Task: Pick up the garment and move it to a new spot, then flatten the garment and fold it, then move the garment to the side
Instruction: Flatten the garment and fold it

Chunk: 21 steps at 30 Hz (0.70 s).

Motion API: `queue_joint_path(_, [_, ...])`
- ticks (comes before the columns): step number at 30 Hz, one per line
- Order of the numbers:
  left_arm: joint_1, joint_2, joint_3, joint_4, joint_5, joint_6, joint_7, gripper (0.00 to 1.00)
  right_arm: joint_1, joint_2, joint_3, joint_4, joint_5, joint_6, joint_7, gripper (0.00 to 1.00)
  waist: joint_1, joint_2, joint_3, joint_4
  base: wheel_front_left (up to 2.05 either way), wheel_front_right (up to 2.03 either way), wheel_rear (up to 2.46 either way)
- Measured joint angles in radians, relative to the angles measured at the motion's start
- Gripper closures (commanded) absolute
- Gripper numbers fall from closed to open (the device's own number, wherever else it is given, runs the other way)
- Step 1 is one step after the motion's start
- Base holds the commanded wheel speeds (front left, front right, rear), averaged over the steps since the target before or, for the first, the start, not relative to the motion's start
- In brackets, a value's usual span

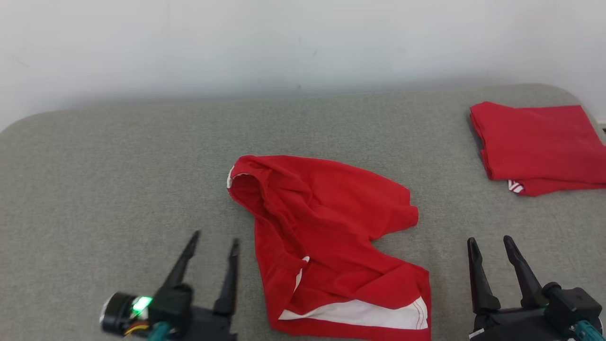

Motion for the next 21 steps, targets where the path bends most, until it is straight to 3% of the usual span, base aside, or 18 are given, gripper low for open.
queue_joint_path(7, [-0.176, 0.028, -0.209, 0.072, 0.012, -0.013, 0.070, 0.00, -0.009, 0.001, 0.004, 0.024, 0.002, 0.000, 0.000, 0.00, 0.0000, 0.0000, 0.019, -0.037, 0.00, 0.00, 0.00])
queue_joint_path(21, [-0.328, 0.189, -0.527, 0.183, -0.177, -0.014, 0.355, 0.00, -0.019, 0.007, -0.008, 0.053, 0.009, 0.000, 0.000, 0.00, 0.0001, 0.0001, 0.053, -0.132, 0.00, 0.00, 0.00])
